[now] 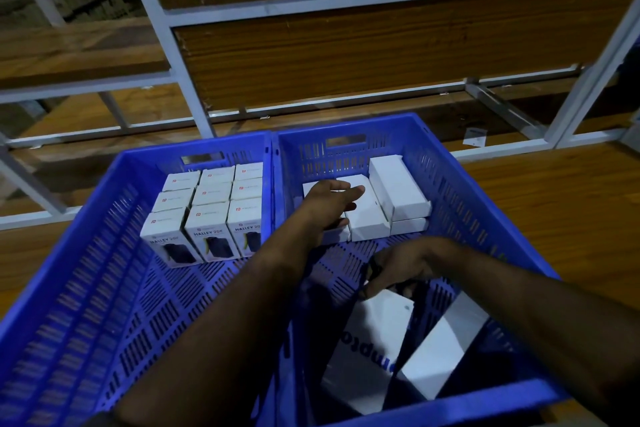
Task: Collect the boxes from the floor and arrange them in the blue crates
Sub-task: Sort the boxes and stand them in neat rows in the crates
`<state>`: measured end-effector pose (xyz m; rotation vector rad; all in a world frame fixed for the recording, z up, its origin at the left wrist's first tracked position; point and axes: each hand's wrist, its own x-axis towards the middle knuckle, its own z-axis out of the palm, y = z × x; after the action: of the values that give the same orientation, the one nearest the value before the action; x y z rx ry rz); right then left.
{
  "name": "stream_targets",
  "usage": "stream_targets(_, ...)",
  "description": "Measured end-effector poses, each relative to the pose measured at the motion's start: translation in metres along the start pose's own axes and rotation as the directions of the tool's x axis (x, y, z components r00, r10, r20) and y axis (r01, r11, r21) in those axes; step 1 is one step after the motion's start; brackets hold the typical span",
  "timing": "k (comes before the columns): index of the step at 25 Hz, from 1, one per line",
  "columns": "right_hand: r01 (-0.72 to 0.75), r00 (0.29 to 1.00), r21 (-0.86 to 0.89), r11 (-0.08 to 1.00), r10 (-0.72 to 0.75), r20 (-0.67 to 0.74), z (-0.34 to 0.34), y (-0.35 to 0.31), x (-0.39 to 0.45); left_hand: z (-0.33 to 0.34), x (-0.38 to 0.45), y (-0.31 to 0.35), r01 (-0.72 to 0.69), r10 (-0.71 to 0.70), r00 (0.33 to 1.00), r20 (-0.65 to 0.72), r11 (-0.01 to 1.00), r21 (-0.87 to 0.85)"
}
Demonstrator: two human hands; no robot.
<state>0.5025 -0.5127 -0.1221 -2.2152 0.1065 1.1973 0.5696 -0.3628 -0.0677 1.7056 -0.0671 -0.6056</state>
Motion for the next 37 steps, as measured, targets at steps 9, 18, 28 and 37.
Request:
stream_targets(9, 0.157, 0.982, 0.217, 0.963, -0.175, 0.066, -0.001, -0.007, 0.003, -0.001, 0.004, -0.001, -0.001, 0.001, 1.0, -0.001, 1.0, -0.011)
stream_targets(18, 0.557, 0.765, 0.68, 0.476, 0.024, -0.644, -0.041, -0.012, -0.022, -0.001, 0.01, -0.006, 0.049, -0.047, 0.997, -0.057, 0.998, 0.037)
stream_targets(28, 0.711, 0.694, 0.67, 0.215, -0.054, -0.718, -0.049, -0.018, -0.037, -0.004, 0.0, 0.006, 0.257, -0.158, 0.926, 0.342, 0.929, -0.268)
stream_targets(37, 0.721, 0.692, 0.671, 0.171, -0.152, -0.705, -0.044, -0.023, -0.052, -0.007, -0.03, 0.019, 0.319, 0.003, 0.814, 0.58, 0.833, -0.451)
